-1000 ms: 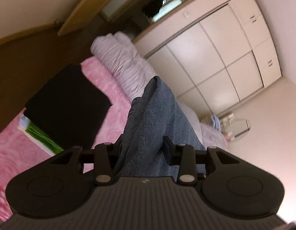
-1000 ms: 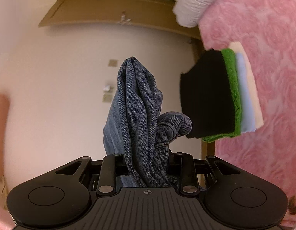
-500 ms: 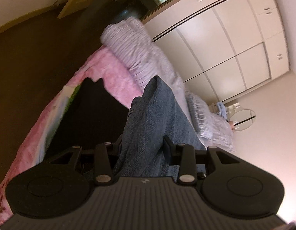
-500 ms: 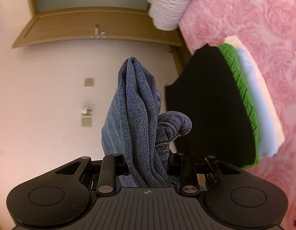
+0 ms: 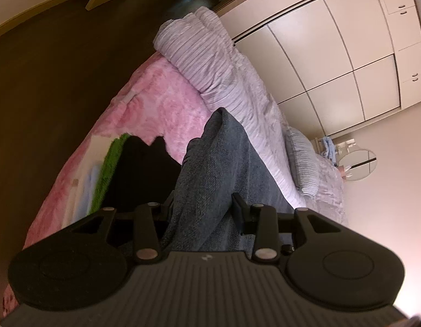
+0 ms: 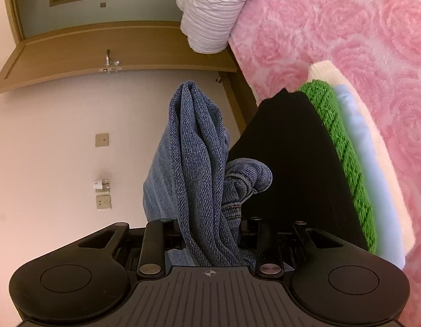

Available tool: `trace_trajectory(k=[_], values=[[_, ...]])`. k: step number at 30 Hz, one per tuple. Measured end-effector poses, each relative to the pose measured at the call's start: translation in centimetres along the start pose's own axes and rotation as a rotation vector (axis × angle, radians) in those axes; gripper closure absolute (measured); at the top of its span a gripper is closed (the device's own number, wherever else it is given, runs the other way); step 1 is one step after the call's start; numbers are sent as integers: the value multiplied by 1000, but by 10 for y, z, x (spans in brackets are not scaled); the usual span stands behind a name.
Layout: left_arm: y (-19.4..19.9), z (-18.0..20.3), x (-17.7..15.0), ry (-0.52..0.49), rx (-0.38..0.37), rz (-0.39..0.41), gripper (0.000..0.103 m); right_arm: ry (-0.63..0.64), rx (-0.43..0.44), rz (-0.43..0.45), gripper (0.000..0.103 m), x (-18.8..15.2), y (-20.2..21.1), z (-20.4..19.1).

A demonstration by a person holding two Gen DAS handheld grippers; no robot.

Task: Fold clothes
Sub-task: 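Carry the folded jeans with both grippers toward the stack of folded clothes, then lower the jeans onto the clothes stack with both grippers and open them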

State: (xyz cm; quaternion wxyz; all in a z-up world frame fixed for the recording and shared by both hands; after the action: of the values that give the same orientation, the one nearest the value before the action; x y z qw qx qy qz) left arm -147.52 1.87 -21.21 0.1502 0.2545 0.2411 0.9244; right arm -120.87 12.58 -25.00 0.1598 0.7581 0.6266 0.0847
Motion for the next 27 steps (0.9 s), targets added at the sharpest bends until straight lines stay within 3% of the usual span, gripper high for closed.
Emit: trace_trajectory(k=[3, 8, 11, 13, 17, 19, 22, 25, 27], values=[[-21, -18, 3, 1, 22, -20, 68, 3, -41, 10, 69, 10, -16, 13], [-40, -41, -2, 17, 39, -29, 66, 136, -169, 50, 57, 23, -31, 23], [-33, -37, 5, -43, 69, -4, 65, 298, -229, 95, 46, 28, -20, 8], [-20, -32, 14, -98, 125, 50, 66, 424, -296, 156, 45, 34, -9, -2], [9, -7, 33, -305, 260, 184, 73, 701, -442, 328, 45, 39, 9, -31], [3, 16, 23, -407, 202, 156, 75, 846, -459, 385, 45, 33, 11, -48], [-6, 49, 9, -554, 120, 113, 77, 1041, -458, 344, 49, 13, -10, -60], [-32, 37, 6, -588, 144, 107, 80, 1074, -491, 308, 57, 7, -28, -46], [-50, 29, 3, -610, 160, 103, 87, 1096, -512, 284, 60, 4, -41, -36]])
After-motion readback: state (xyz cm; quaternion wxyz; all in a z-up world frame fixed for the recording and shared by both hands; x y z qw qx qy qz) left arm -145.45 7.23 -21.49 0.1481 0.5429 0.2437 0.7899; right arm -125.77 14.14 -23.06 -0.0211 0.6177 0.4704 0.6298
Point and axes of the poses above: each gripper's, at about its wrist camera, not at the fingertips, and y roughly against the way its jaws point, z to its right, x to its top, the point moved 8 cm from there along -y, roughly the way its jaws point, and after that the axes turned 10 degrees about z, right-handed, at the moved point
